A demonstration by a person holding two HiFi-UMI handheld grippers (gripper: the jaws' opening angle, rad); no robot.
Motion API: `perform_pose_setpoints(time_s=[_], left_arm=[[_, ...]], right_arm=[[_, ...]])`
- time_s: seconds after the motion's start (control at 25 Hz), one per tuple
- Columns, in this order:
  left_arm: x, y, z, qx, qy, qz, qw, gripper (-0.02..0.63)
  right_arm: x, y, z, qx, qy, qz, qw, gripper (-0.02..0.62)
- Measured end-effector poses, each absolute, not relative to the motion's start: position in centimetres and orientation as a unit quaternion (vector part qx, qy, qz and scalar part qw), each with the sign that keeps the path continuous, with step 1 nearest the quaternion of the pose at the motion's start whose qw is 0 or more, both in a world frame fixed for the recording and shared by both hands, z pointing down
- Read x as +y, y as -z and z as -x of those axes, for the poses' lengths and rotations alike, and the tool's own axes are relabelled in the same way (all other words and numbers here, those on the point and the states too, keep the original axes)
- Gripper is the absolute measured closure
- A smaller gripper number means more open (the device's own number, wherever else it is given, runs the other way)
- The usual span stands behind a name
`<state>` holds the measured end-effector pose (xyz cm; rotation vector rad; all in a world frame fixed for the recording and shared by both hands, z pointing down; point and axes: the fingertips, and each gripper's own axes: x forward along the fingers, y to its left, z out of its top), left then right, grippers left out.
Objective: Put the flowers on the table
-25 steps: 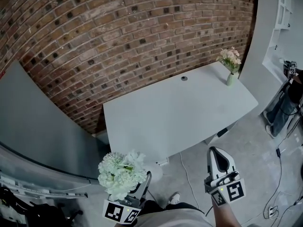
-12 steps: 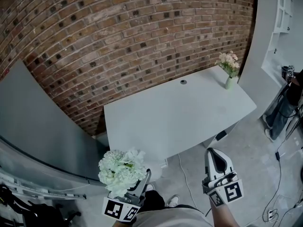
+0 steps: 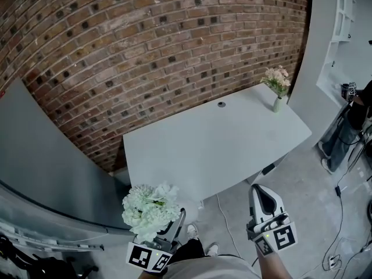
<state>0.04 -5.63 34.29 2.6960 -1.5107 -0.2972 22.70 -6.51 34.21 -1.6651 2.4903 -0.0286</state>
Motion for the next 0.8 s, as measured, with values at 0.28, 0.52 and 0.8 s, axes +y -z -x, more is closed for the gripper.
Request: perform_pose_setpoints(time_s=[0.28, 0.52, 0.8], left_arm=[[-8.9, -35.2, 1.8, -0.493, 0.092, -0.865, 0.026, 0.267], [-12.8, -35.8, 4.0, -0.491, 0.088, -0.866, 0.037, 0.267], [-17.7, -36.6, 5.7, -0.473, 0.086, -0.876, 0.042, 0.267]], right_arm=[[-9.7, -34.7, -21.4, 0.825, 0.013, 0.562, 0.055, 0.577], [-13.5, -34.7, -19.4, 0.822, 0.013, 0.568, 0.042, 0.577], [-17.8, -35.0, -16.7, 0.816, 0.011, 0.577, 0.025, 0.577]])
